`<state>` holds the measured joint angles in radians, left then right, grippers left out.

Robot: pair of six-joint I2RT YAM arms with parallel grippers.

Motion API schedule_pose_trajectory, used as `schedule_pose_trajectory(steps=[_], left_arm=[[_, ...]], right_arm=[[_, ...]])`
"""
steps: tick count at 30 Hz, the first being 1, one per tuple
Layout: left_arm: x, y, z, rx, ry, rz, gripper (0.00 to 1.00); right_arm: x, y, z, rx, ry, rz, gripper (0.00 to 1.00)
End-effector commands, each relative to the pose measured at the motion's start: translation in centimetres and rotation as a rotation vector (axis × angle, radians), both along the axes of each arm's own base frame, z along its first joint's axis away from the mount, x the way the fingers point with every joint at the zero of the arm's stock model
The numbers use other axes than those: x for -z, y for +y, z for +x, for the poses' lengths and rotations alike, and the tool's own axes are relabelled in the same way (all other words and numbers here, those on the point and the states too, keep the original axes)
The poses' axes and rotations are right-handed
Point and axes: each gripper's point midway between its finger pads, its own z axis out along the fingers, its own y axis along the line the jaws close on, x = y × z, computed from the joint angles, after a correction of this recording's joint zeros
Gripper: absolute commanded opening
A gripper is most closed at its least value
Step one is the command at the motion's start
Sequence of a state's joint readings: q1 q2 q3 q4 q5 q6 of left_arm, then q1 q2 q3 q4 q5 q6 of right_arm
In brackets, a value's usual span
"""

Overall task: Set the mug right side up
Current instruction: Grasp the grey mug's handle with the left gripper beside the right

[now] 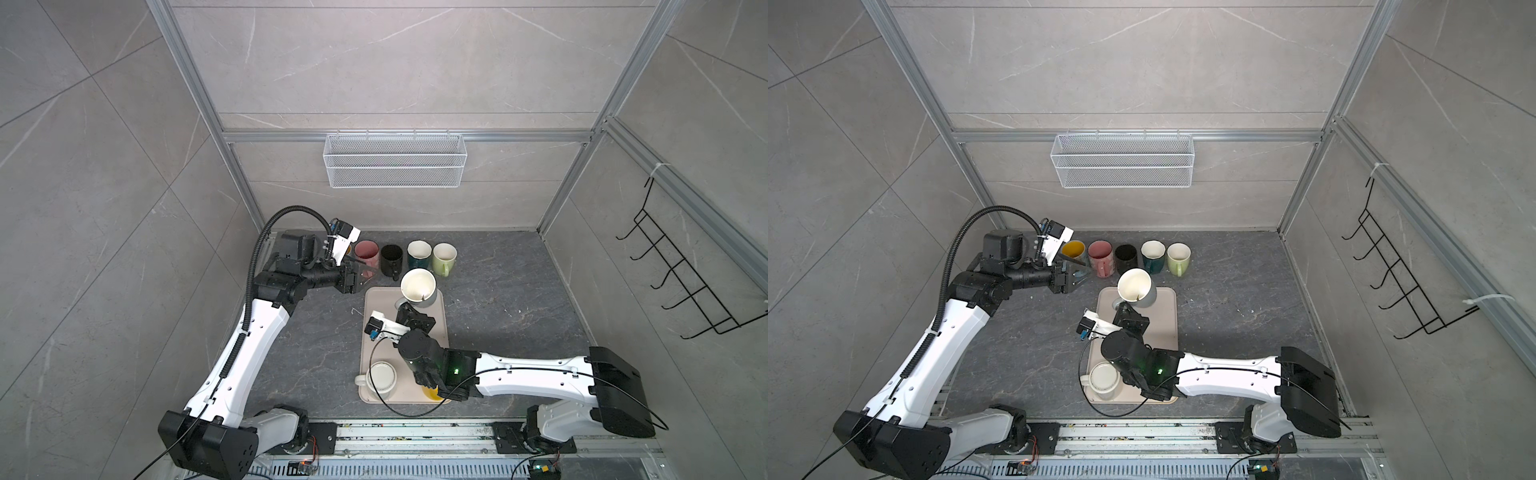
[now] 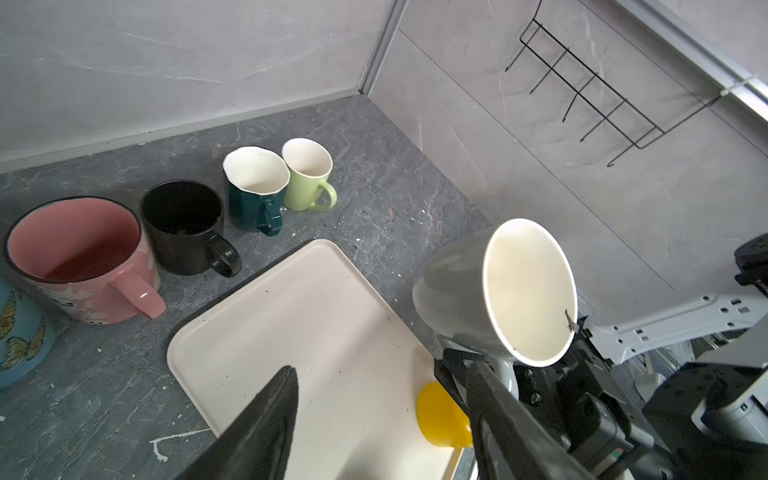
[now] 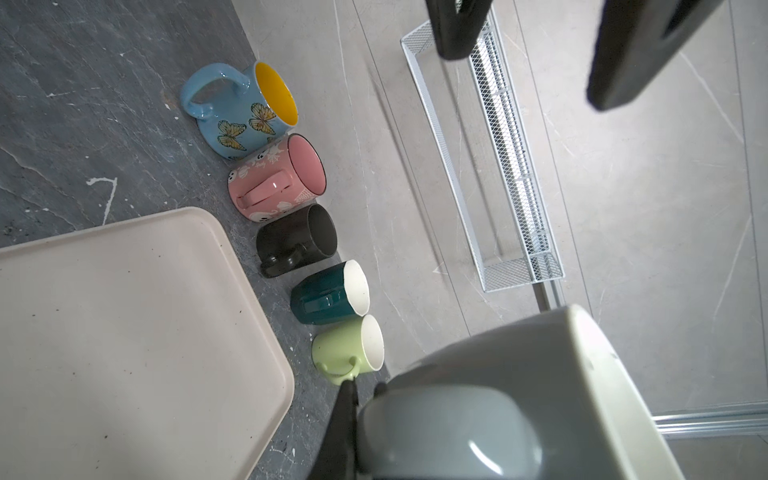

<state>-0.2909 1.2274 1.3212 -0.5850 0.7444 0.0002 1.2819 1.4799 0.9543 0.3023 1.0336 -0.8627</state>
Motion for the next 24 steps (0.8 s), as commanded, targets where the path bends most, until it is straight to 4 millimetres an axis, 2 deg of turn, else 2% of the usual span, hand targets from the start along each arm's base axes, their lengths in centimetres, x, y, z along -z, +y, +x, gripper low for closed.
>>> schedule_pose_trajectory(steps=[1,6,11,24], left_arm=[[-1.4,-1.3,-1.9,0.111,-0.067,-0.004,0.67],[-0.8,-2.8,-3.1,0.178,-0.066,0.012,0.67],[0.6,-3.8,-4.0,0.221,-0.046,0.058,0.66],[2.5,-4.6,-4.9,0.257,-0.018,0.146,0.64]], right_arm=[[-2.5,0.0,0.0,0.012,-0.073,0.069,0.0],[-2.6,0.6,0.1,-0.003,-0.089,0.055,0.0],[-3.1,1.0,0.1,-0.014,-0.089,0.074,0.0],[-4.1,0.9,-0.2,-0.031,-0.056,0.143,0.0]])
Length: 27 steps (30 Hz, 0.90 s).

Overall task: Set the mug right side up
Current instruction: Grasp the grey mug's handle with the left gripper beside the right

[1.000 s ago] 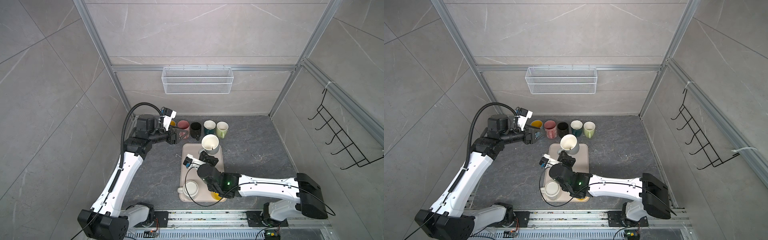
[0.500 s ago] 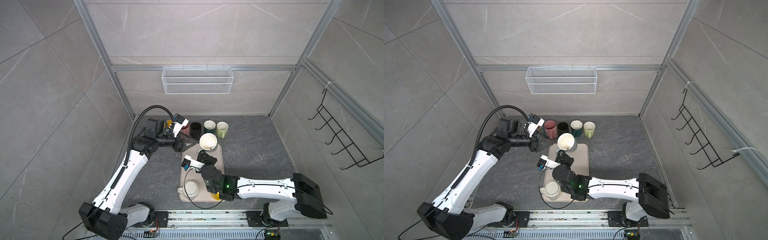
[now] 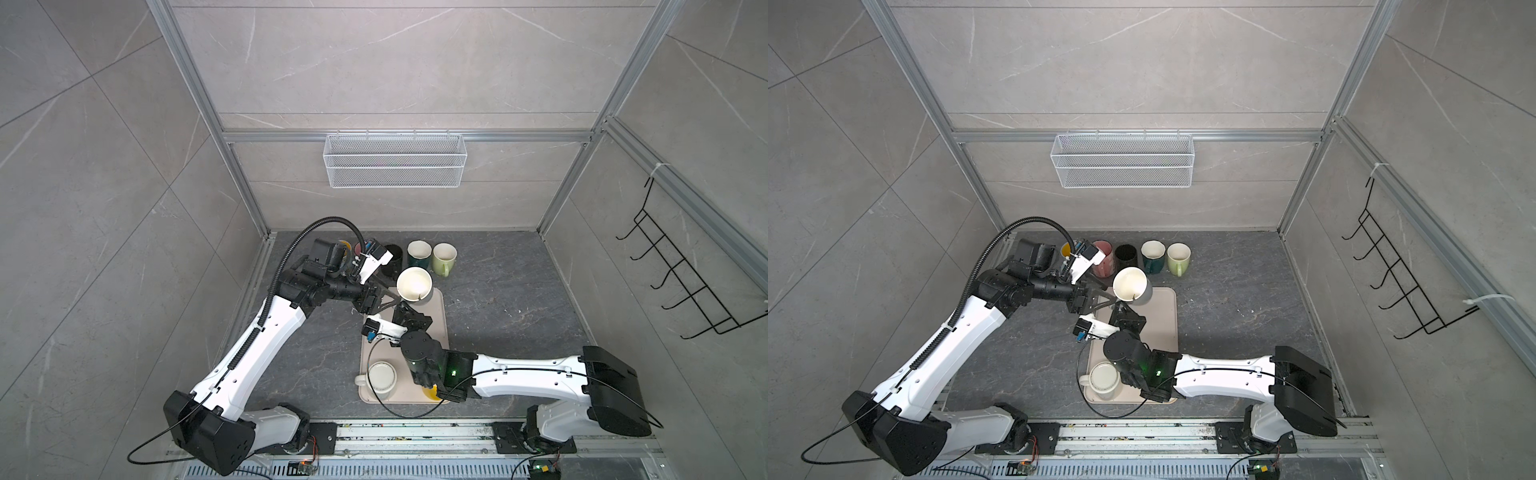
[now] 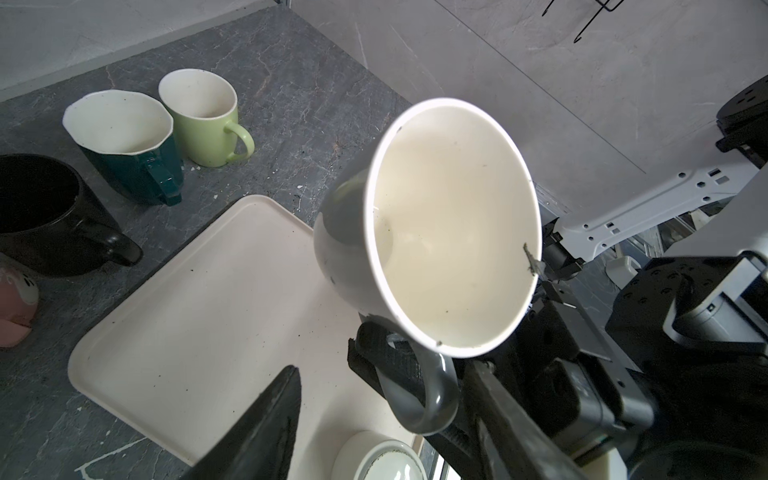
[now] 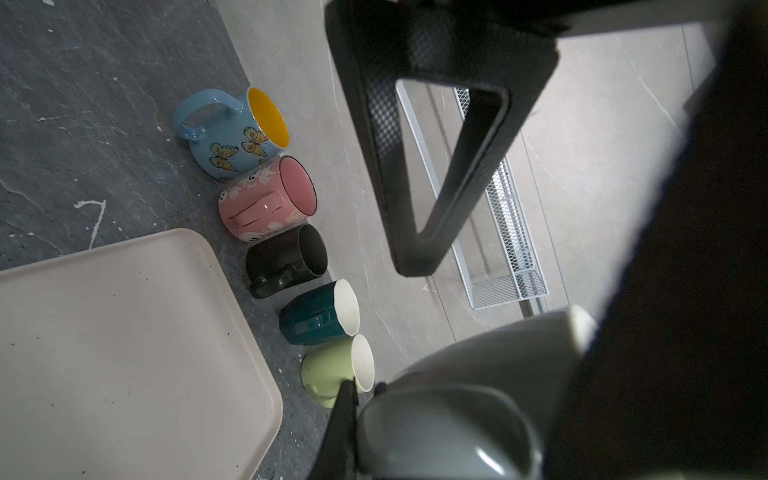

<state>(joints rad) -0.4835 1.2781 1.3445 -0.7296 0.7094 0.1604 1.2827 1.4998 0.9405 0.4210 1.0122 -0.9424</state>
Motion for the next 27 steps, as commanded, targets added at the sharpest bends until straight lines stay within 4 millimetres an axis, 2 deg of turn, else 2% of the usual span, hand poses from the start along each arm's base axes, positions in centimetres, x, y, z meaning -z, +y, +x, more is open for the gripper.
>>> schedule_pose_trajectory(steps=[1,10,27], left_arm=[[-0.5,-0.2,-0.4,0.026,-0.032,0.019,0.64],[0.8,-0.8,-1.3,0.062,-0.007,0.065,0.59],[2.6,-1.2,-2.3,0.096,0.053,0.11,0.4]], right_arm=[[-3.6,0.0,-0.2,-0.002,-0.013,0.137,0.0],[-4.5,-0.1,-0.4,-0.016,-0.001,0.178,0.0],[-5.9,0.0,-0.5,-0.03,-0.004,0.224,0.0]])
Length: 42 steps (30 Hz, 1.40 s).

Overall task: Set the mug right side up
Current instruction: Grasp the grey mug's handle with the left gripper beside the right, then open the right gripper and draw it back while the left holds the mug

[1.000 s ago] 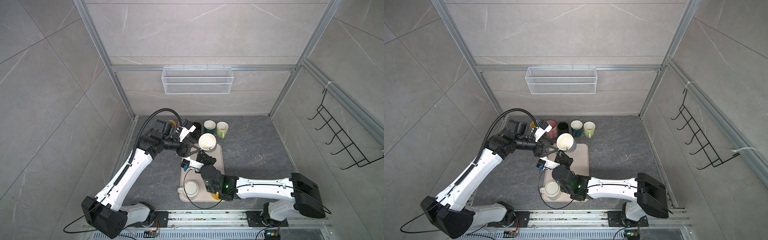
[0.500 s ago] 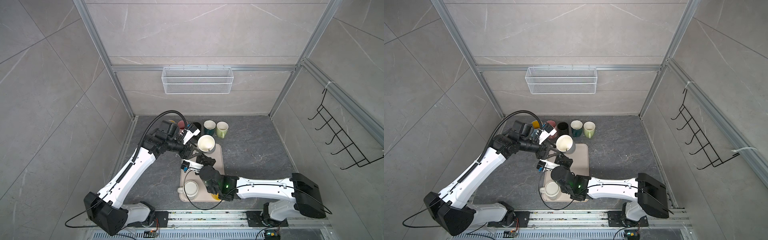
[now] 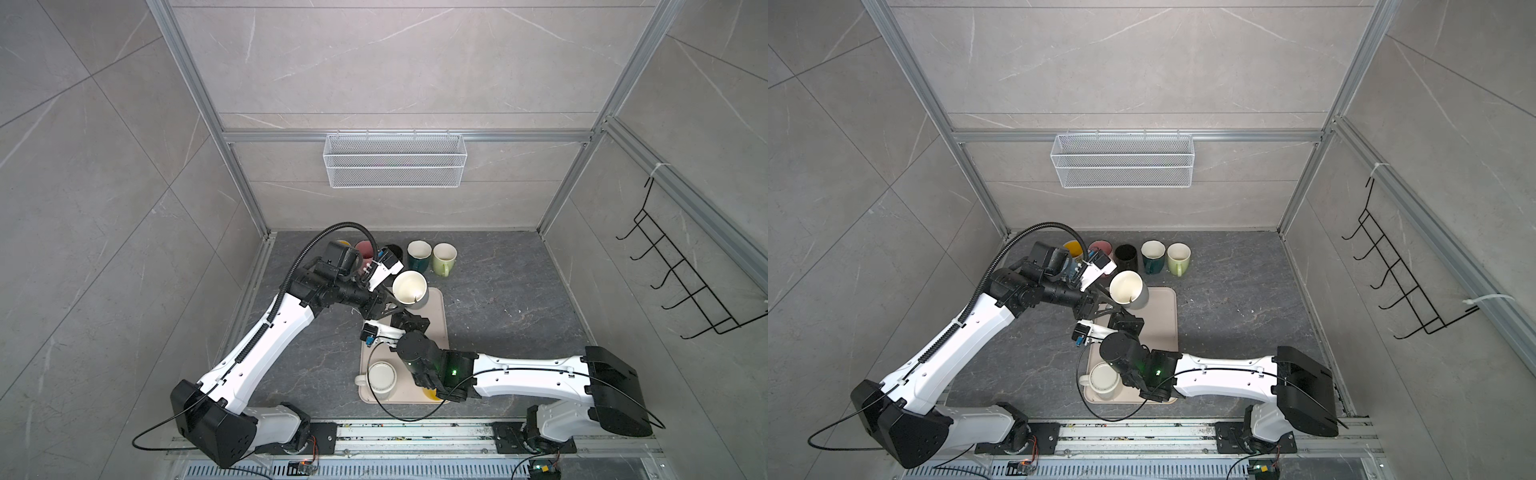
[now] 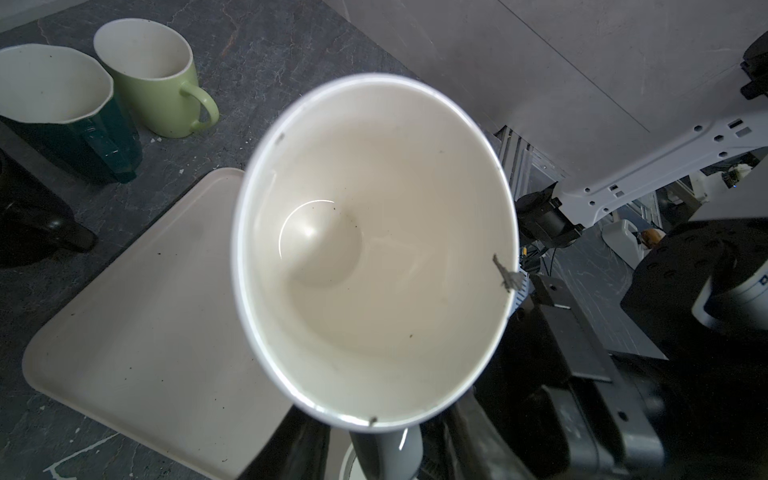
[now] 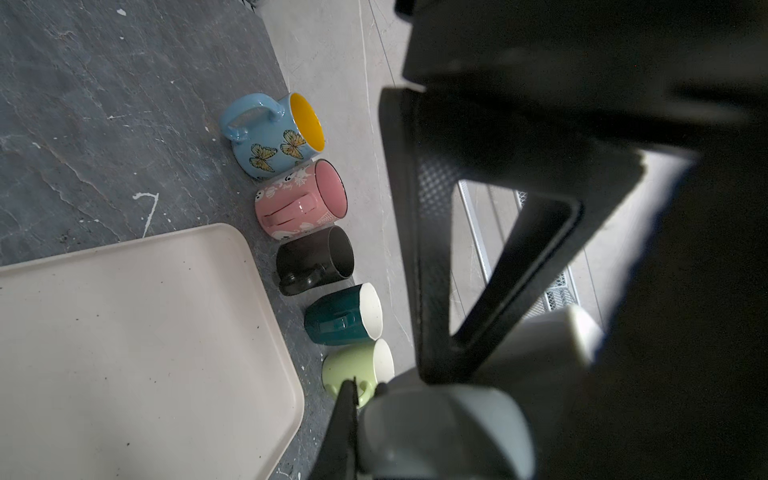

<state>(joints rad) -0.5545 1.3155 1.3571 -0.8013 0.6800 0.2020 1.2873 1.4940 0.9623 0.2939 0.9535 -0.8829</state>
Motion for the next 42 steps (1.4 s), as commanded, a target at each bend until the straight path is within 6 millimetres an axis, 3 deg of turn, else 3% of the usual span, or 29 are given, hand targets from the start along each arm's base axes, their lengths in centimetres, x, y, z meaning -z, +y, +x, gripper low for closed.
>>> schedule_pose_trajectory(steps=[1,9,13,23,29,42], left_arm=[[0.7,0.1,-0.6,0.022,0.018,0.041,0.38],[1.0,-0.3,-0.9,0.034,0.038,0.044,0.21],[1.1,-0.7,-1.2,0.052,0.051,0.04,0.0],[1.7,-1.0,0.5,-0.028,0.038,0.058,0.0],[1.7,-0.9,1.4,-0.075,0.013,0.066,0.0],[2.3,-0.1,3.4,-0.177,-0.04,0.109,0.0]], right_arm=[[-7.1,-0.6,0.1,0.029,-0.057,0.262,0.0],[-7.6,-0.7,0.0,0.03,-0.06,0.282,0.0],[-7.6,-0.5,0.1,0.026,-0.061,0.283,0.0],[-7.4,-0.7,0.3,0.056,-0.065,0.282,0.0],[-7.0,-1.4,0.5,0.091,-0.065,0.275,0.15],[-5.7,-3.4,0.6,0.162,-0.038,0.261,0.29]])
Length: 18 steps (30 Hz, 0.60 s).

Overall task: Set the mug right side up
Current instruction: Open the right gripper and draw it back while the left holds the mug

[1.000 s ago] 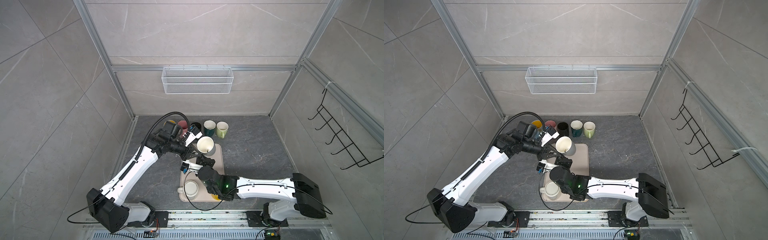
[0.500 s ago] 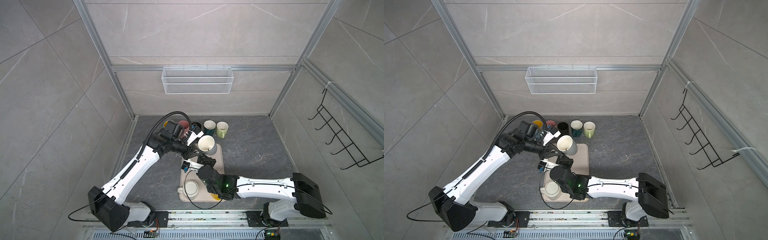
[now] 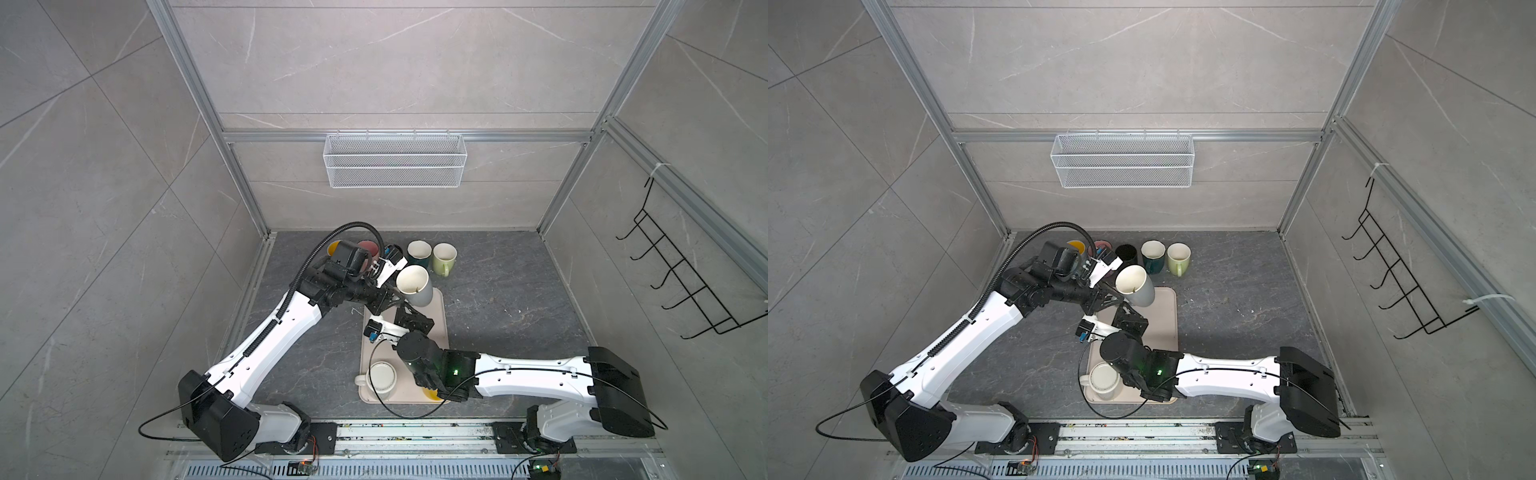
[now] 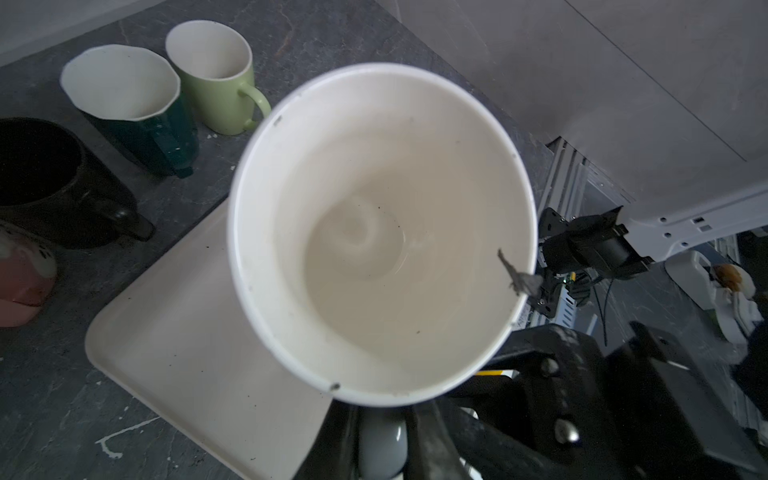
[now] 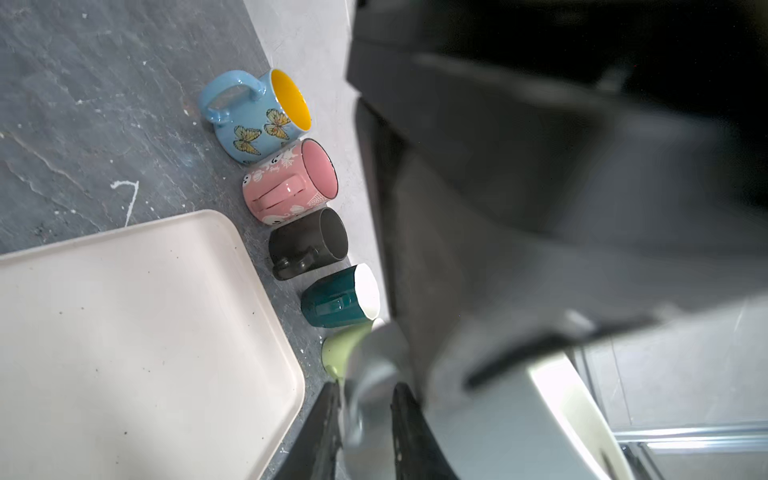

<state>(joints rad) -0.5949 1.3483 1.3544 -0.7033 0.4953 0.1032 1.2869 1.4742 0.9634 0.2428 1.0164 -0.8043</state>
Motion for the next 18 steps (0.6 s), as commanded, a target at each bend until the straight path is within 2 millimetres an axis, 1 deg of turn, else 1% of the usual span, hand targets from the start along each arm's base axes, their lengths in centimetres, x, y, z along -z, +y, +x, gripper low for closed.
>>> schedule_pose_trajectory(steps=[1,8,18], left_arm=[[1.2,0.5,0.5,-0.041,0.005,0.044,0.0],[1.3,0.6,1.7,-0.086,-0.015,0.051,0.0],[1.4,0.7,3.7,-0.158,-0.05,0.061,0.0]], right_arm=[[-5.3,-2.0,0.4,0.098,-0.051,0.216,0.3],[-4.6,-3.4,0.2,0.143,-0.031,0.21,0.35],[-3.9,-5.8,-0.2,0.206,0.001,0.222,0.38]])
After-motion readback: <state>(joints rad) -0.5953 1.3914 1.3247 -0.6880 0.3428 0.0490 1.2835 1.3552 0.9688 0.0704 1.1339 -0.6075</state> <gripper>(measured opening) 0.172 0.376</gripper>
